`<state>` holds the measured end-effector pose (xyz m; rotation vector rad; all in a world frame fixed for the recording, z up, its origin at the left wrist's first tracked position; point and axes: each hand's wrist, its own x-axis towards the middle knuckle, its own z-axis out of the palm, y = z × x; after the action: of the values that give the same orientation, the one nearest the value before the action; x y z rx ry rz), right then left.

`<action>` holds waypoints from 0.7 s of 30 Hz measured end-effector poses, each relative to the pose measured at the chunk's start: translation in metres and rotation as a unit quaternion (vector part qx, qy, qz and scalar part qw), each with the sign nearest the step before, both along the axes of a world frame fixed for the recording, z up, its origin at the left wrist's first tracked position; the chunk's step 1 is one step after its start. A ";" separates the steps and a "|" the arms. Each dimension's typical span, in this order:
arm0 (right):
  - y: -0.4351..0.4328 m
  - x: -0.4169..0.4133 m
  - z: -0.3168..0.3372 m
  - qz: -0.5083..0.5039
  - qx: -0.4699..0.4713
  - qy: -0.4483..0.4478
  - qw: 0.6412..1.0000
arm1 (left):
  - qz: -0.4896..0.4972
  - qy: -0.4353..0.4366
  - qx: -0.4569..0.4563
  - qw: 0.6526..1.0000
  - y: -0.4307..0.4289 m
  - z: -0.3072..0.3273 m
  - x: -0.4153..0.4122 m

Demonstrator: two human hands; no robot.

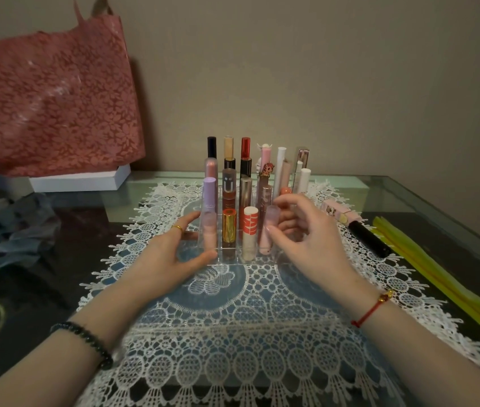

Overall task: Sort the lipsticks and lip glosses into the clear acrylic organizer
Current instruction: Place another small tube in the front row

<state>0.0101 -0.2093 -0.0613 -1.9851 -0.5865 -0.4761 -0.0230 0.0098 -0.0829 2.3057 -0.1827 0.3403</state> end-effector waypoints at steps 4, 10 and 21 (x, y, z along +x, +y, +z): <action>0.001 0.001 -0.002 0.000 -0.016 0.001 1.000 | -0.001 -0.003 0.010 1.000 -0.002 0.001 0.000; 0.001 0.003 -0.005 -0.004 -0.027 -0.002 1.000 | 0.001 0.000 0.018 1.000 -0.002 0.002 0.000; -0.002 0.001 -0.001 -0.010 -0.049 -0.029 0.998 | 0.000 0.001 0.018 1.000 -0.003 0.001 -0.001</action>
<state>0.0114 -0.2108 -0.0619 -2.0768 -0.6366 -0.5273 -0.0243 0.0072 -0.0815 2.3417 -0.1890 0.3372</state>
